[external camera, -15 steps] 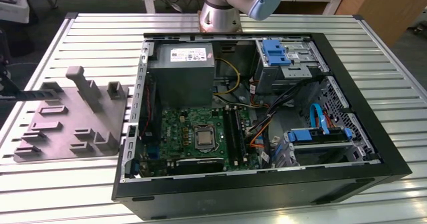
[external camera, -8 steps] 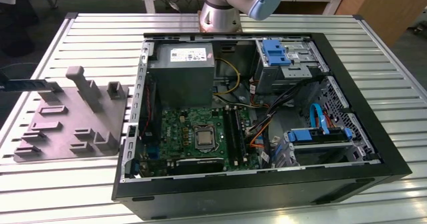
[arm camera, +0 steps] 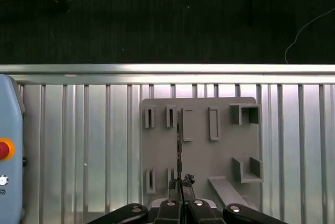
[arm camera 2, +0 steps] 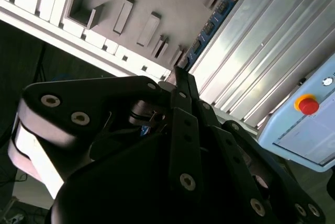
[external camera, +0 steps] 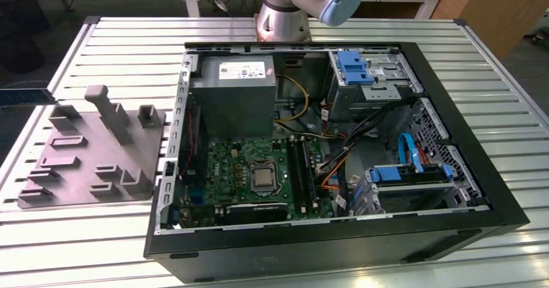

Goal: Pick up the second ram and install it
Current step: 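Pick up the second ram and move it above second insertion slot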

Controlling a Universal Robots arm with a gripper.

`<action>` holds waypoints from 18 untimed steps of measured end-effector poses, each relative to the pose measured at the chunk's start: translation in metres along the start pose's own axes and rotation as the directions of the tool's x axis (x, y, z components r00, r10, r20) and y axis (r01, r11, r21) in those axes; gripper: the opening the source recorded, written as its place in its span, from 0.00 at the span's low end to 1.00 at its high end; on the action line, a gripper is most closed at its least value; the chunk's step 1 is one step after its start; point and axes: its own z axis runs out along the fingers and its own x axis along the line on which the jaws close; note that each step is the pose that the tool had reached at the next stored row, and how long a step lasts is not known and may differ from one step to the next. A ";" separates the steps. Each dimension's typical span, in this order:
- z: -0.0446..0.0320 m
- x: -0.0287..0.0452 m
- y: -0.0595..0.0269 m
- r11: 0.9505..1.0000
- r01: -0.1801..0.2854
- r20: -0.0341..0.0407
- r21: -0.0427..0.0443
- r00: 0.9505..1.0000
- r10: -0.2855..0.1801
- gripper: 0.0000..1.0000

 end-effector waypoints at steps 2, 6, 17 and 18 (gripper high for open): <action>-0.0059 -0.0001 0.0002 1.000 0.000 0.000 0.000 1.000 0.000 0.11; -0.0167 -0.0003 0.0004 1.000 0.000 0.000 0.000 1.000 0.000 0.11; -0.0407 -0.0006 0.0011 1.000 0.000 0.000 0.000 1.000 0.000 0.11; -0.0420 -0.0007 0.0012 1.000 0.000 0.000 0.000 1.000 0.000 0.11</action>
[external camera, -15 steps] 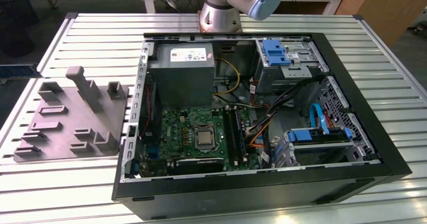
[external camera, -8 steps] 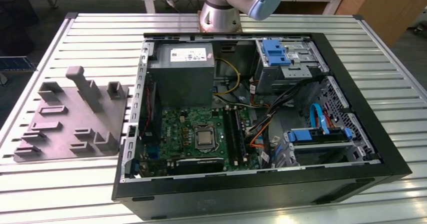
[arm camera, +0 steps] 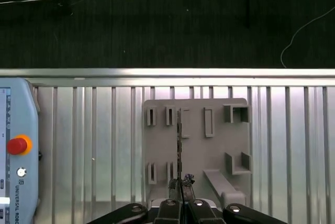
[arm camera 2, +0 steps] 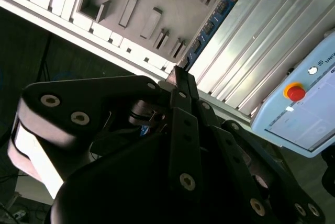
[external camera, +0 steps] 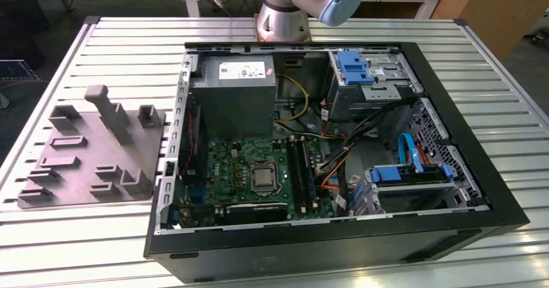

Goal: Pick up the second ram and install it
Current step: 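Pick up the second ram and move it above second insertion slot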

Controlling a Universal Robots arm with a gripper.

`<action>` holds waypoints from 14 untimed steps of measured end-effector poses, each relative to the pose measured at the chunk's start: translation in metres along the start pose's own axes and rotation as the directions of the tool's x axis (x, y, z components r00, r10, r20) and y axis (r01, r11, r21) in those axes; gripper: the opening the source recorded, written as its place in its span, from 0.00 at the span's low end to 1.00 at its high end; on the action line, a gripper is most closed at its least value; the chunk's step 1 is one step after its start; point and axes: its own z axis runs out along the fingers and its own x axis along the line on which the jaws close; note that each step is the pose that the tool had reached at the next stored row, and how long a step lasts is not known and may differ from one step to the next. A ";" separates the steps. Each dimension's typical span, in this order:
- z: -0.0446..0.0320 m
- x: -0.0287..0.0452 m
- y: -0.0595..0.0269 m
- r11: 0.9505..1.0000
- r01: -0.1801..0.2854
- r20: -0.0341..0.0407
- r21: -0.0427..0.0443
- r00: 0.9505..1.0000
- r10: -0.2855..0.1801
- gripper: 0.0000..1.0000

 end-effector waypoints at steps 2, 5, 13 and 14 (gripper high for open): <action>-0.0003 0.0000 0.0000 1.000 0.000 0.000 0.000 1.000 0.000 0.11; -0.0004 -0.0001 0.0000 1.000 0.000 0.000 0.000 1.000 0.000 0.11; -0.0008 -0.0003 -0.0172 1.000 0.000 0.000 0.000 1.000 0.000 0.11; -0.0009 -0.0004 -0.0200 1.000 0.000 0.000 0.000 1.000 0.000 0.11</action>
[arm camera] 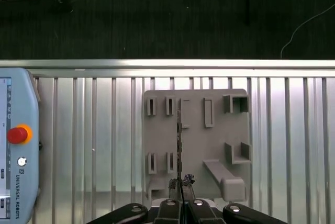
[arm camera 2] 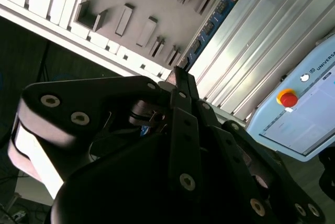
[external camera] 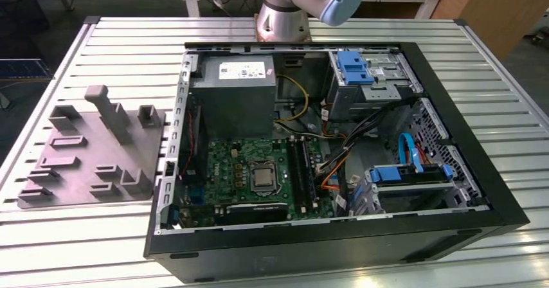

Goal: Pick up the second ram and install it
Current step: 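Pick up the second ram and move it above second insertion slot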

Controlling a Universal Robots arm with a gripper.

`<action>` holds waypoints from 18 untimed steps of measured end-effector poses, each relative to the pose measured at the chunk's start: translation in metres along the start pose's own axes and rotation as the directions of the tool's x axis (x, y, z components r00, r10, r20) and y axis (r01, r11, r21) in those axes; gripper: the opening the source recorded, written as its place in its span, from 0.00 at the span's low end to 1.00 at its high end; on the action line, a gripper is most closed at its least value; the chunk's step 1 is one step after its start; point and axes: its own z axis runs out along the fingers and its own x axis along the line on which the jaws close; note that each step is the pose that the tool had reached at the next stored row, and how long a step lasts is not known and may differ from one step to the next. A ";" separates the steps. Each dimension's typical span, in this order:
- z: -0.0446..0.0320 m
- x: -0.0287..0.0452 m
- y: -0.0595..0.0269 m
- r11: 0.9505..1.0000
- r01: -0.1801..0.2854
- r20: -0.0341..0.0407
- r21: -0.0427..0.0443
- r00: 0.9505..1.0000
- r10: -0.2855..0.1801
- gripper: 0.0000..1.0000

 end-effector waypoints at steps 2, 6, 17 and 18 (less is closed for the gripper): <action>-0.0002 -0.0001 -0.0055 1.000 0.000 0.000 0.000 1.000 0.000 0.11; -0.0005 -0.0003 -0.0178 1.000 0.000 0.000 0.000 1.000 0.000 0.11; -0.0015 -0.0009 -0.0534 1.000 0.000 0.000 -0.002 1.000 0.000 0.11; -0.0016 -0.0009 -0.0562 1.000 0.000 0.000 -0.002 1.000 0.000 0.11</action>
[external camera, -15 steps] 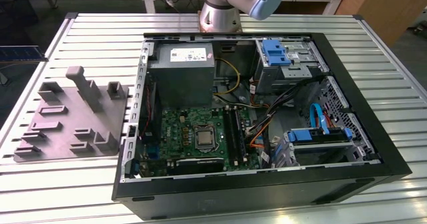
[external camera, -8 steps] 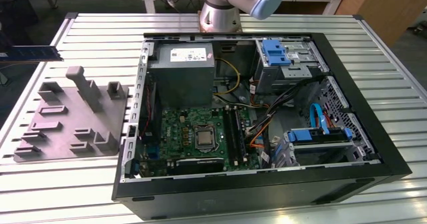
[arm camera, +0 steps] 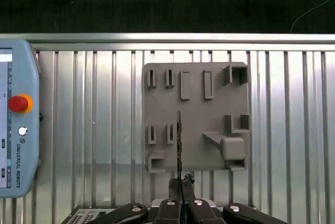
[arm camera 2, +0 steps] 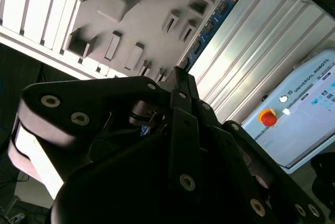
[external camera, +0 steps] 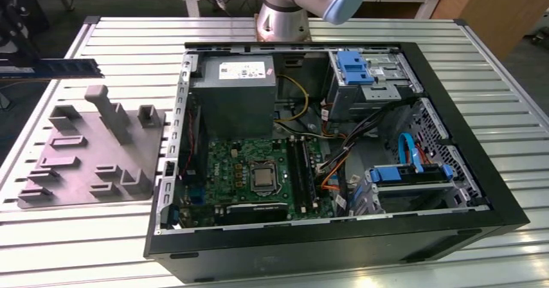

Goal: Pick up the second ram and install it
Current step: 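Pick up the second ram and move it above second insertion slot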

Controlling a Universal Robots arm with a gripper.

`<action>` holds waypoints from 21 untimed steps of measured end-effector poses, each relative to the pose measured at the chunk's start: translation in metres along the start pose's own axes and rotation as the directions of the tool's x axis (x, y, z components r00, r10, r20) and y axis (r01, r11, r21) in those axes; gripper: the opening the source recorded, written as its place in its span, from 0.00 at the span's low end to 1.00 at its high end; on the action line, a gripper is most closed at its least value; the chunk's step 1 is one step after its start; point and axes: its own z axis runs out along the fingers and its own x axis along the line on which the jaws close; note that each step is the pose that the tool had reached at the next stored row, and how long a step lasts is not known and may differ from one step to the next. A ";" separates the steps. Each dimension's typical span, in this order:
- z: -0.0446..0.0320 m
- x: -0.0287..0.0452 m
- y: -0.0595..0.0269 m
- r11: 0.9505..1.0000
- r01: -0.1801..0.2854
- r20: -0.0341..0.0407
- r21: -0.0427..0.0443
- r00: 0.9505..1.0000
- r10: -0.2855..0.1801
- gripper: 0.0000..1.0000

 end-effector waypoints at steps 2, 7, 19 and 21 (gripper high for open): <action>-0.0002 -0.0001 -0.0063 1.000 0.000 0.000 0.000 1.000 0.000 0.11; -0.0007 -0.0004 -0.0240 1.000 0.000 0.000 -0.001 1.000 0.000 0.11; -0.0022 -0.0008 -0.0782 1.000 0.000 0.000 -0.006 1.000 0.000 0.11; -0.0025 -0.0009 -0.0872 1.000 0.000 0.000 -0.007 1.000 0.000 0.11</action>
